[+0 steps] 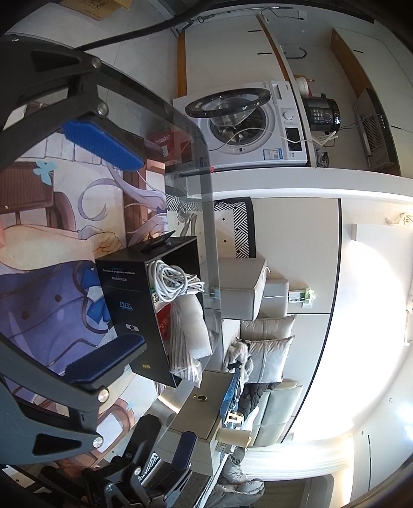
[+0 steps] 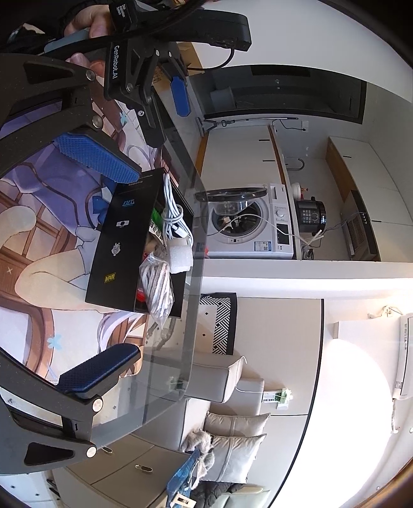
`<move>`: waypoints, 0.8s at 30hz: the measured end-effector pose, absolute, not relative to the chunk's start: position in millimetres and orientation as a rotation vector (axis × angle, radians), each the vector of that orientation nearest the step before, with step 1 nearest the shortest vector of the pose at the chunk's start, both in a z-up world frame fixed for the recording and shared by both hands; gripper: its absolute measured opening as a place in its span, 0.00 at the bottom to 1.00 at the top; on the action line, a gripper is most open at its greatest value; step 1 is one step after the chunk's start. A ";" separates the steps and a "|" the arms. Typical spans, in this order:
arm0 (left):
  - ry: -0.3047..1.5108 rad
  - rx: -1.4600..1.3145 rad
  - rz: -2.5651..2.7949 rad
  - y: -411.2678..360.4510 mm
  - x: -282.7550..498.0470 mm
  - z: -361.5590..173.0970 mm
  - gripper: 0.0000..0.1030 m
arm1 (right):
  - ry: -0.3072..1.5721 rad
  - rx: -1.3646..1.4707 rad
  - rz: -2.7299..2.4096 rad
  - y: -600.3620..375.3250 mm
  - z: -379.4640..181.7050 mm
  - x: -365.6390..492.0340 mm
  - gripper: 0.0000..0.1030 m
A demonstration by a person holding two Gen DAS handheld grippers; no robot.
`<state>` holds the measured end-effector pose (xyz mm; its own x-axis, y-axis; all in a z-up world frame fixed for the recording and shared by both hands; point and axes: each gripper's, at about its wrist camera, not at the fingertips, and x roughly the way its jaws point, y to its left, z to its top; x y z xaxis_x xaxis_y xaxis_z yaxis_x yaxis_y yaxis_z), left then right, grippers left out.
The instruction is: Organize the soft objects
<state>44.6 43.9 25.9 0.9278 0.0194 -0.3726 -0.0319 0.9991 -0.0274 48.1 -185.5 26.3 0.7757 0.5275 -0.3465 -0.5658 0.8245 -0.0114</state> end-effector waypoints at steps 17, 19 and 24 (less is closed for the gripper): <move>0.372 -0.025 0.039 40.7 42.7 27.4 1.00 | 0.320 -0.114 0.587 -188.8 27.9 44.0 1.00; 0.367 -0.024 0.039 40.6 41.9 27.5 1.00 | 0.320 -0.114 0.587 -188.9 28.0 44.2 1.00; 0.364 -0.026 0.038 40.5 41.3 27.2 1.00 | 0.321 -0.114 0.587 -189.0 27.9 44.0 1.00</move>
<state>41.3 40.5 27.2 0.9336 0.0328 -0.3567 -0.0422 0.9989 -0.0185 44.0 -189.0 27.9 0.7845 0.5257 -0.3289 -0.5609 0.8277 -0.0149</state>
